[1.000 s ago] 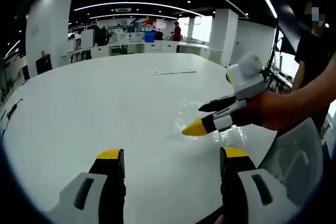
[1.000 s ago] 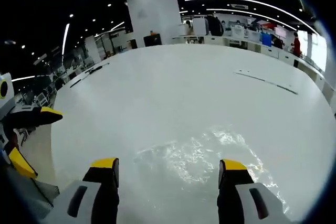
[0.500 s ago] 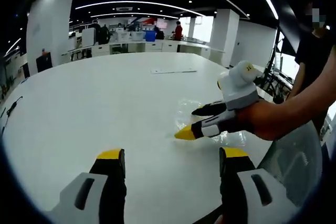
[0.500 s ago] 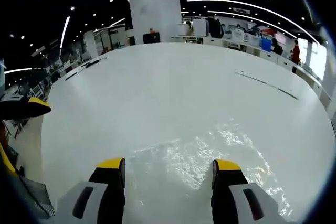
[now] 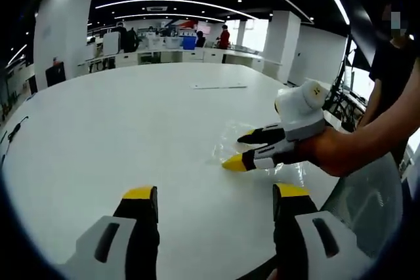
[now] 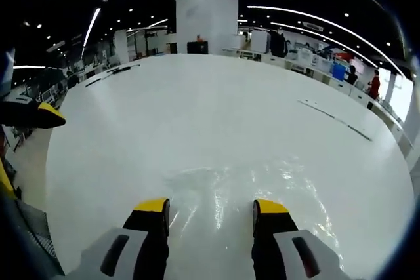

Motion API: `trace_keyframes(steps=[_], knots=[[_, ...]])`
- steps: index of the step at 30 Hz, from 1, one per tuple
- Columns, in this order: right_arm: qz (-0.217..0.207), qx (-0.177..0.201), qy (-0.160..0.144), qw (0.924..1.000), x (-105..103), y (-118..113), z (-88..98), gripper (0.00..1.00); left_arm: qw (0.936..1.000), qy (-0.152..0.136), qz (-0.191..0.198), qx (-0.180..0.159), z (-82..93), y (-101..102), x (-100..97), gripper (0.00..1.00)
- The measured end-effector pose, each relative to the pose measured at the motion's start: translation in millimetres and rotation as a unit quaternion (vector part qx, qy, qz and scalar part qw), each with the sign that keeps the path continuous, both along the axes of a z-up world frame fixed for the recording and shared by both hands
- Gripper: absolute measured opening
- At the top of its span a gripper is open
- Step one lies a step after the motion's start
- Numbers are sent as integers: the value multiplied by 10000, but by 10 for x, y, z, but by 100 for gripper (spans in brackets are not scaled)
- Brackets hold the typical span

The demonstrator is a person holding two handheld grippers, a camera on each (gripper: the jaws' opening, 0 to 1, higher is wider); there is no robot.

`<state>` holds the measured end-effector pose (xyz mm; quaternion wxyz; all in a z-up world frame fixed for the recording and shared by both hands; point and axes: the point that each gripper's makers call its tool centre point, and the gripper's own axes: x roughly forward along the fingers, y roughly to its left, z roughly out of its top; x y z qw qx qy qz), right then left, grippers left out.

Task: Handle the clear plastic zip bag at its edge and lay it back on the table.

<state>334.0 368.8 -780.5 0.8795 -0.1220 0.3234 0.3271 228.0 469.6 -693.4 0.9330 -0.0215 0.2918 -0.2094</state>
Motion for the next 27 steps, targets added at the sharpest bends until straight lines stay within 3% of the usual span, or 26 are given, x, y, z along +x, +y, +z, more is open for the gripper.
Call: trace_keyframes(steps=[11, 13, 15, 18, 27], knots=[[85, 130, 140, 9998, 29, -2, 9, 27, 10000, 13, -10, -17, 10, -14, 2, 68], [89, 166, 188, 9996, 34, -8, 23, 20, 10000, 13, -11, -24, 11, -16, 5, 68], [11, 199, 301, 9993, 67, -39, 15, 7, 10000, 11, -8, -21, 9, -10, 8, 67], [113, 187, 400, 9990, 65, -29, -6, 0, 10000, -6, -19, -11, 16, -14, 12, 67], [405, -60, 331, 9986, -22, -60, 23, 0, 10000, 12, -52, 0, -1, -35, 30, 66]])
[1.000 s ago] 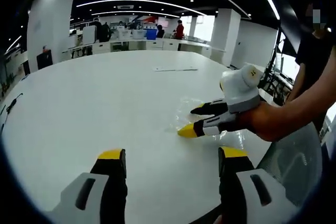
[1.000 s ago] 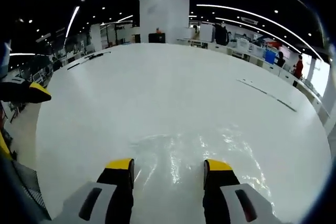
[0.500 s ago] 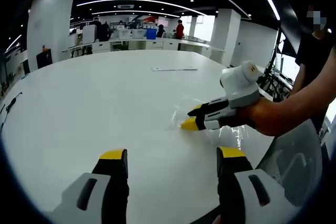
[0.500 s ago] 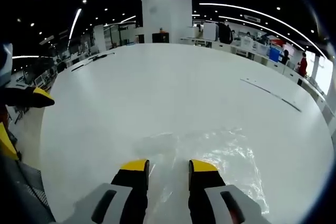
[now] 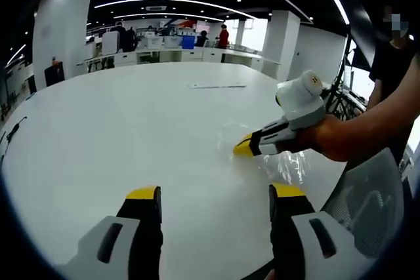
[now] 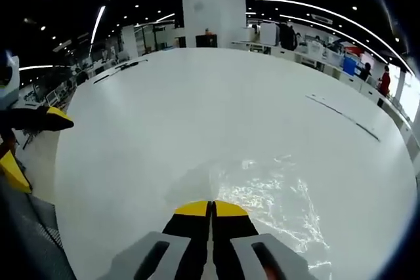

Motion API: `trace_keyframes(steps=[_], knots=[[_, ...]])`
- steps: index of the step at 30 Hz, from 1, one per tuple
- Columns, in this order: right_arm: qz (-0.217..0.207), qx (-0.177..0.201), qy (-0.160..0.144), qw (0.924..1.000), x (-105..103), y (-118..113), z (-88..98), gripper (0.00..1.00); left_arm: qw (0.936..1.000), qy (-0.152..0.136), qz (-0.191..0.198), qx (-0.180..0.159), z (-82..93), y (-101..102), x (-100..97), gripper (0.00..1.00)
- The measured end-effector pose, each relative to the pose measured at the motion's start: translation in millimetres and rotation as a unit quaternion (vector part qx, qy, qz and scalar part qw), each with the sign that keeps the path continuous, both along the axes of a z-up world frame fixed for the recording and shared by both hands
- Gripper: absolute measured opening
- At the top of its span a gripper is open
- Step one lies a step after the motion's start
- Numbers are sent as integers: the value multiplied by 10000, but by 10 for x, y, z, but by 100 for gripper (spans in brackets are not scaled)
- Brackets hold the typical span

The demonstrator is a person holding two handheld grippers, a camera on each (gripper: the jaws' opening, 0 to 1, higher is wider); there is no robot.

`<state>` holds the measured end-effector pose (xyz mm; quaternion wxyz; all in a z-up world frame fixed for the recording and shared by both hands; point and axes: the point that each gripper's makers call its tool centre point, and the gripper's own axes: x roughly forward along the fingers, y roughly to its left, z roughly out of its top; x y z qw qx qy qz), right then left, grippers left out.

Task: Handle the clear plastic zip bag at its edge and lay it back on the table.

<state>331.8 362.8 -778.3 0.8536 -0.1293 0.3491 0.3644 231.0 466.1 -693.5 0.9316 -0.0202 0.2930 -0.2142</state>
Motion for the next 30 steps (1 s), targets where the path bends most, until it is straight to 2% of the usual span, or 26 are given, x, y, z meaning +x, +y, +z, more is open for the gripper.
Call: trace_keyframes(steps=[9, 12, 21, 26, 30], knots=[[647, -229, -314, 9971, -184, -75, 119, 0, 10000, -44, -1, -20, 16, -3, 67, 65], [950, -339, -468, 9938, -285, -98, 165, 0, 10000, -67, -1, -42, 36, -15, 107, 64], [1282, -456, -718, 9881, -418, -114, 300, 0, 9998, -126, 2, -137, 53, -51, 253, 63], [1434, -499, -808, 9851, -445, -112, 293, 0, 9997, -151, -9, -181, 66, -83, 345, 61], [1546, -509, -864, 9829, -548, -97, 364, 0, 9995, -175, 4, -269, 94, -120, 440, 60]])
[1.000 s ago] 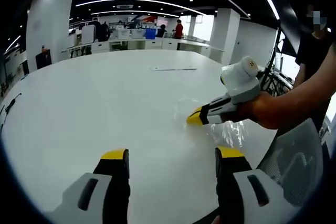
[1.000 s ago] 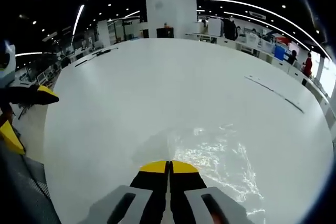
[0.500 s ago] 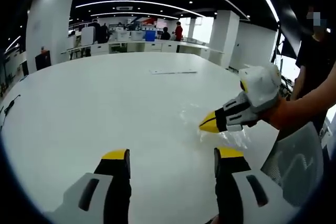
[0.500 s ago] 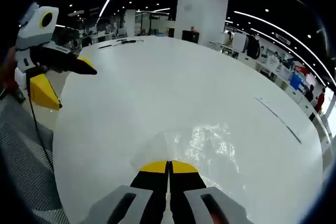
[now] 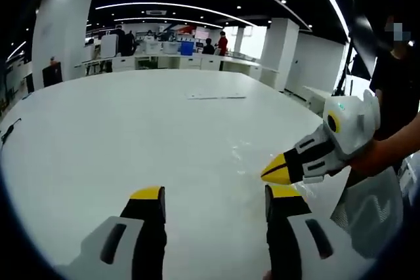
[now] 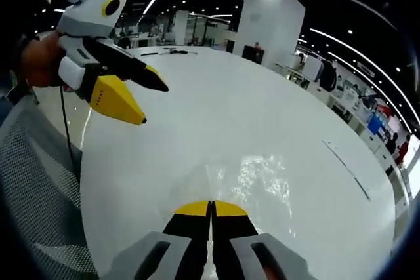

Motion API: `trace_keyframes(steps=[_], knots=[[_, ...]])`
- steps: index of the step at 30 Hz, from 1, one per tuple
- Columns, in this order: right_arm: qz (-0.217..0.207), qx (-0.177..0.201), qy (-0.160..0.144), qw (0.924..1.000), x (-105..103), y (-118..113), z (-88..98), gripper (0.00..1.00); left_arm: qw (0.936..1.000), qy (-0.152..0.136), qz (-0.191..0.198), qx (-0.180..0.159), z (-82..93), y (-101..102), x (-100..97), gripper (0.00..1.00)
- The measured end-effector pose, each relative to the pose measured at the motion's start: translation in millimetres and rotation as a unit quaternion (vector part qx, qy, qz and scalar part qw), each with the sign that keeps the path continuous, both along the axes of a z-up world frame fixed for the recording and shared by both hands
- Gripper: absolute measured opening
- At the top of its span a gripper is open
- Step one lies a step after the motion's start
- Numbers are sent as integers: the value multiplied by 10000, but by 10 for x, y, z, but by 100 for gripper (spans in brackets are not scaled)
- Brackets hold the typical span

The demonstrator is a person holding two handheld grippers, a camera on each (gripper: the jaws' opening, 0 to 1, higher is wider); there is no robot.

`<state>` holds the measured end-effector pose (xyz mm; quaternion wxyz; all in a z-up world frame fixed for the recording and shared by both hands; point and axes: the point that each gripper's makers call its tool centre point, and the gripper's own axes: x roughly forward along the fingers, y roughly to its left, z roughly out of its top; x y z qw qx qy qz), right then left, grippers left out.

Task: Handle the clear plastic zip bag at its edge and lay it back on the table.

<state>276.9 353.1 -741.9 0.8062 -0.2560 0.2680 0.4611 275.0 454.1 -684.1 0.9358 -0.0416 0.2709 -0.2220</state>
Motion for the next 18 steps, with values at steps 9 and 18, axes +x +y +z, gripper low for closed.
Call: trace_keyframes(steps=[9, 18], knots=[[260, -56, -70, 9996, -194, 65, 83, 0, 9999, -7, -84, -128, 48, -161, 218, 59], [576, -118, -189, 9981, -315, 188, 125, 0, 9997, -15, -206, -153, 63, -277, 425, 58]])
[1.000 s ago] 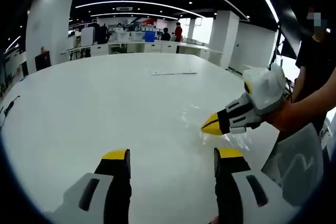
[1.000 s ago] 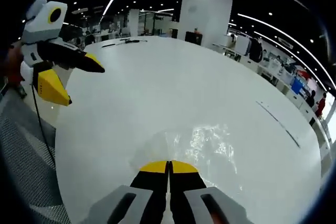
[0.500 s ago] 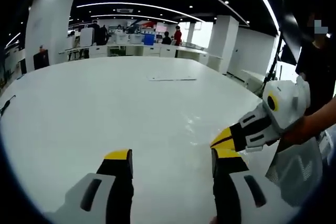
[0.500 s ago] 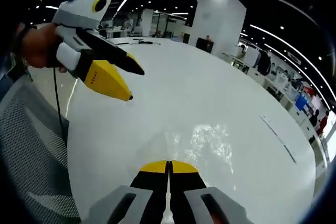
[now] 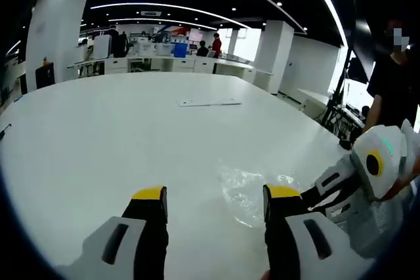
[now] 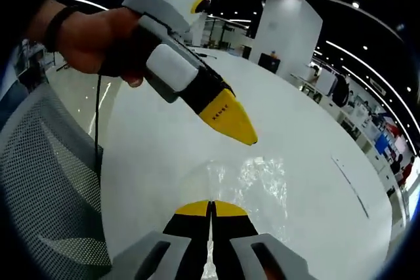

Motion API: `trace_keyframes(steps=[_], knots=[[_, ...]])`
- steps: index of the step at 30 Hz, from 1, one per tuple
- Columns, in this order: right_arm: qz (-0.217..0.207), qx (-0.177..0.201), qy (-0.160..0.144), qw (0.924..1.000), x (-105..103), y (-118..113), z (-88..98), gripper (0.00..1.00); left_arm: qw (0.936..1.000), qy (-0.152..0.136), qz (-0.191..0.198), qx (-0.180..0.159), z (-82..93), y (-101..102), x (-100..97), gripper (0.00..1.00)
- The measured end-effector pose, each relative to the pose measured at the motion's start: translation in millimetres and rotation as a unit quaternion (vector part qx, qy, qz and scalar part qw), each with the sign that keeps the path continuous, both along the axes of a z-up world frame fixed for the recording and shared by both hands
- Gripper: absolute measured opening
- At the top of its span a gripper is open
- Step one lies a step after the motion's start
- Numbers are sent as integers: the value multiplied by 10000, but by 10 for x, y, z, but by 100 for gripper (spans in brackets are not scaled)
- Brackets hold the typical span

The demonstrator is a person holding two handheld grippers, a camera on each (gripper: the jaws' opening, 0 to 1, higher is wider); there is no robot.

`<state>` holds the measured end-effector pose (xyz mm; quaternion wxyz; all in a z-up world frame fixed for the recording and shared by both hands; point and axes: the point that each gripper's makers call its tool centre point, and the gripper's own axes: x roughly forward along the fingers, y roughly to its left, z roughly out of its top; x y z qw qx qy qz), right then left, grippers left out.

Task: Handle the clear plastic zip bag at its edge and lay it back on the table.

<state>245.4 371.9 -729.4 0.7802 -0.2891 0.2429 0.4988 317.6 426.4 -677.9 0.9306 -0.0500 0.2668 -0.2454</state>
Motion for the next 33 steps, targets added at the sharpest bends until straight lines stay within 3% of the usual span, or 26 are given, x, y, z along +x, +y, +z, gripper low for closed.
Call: trace_keyframes(steps=[17, 33], knots=[[366, -71, -232, 9990, -102, 70, 139, 0, 9997, 84, -129, -178, -56, -210, 188, 54], [782, -296, -583, 9948, -258, 191, 239, 0, 9996, 263, -13, -85, -137, -181, 227, 35]])
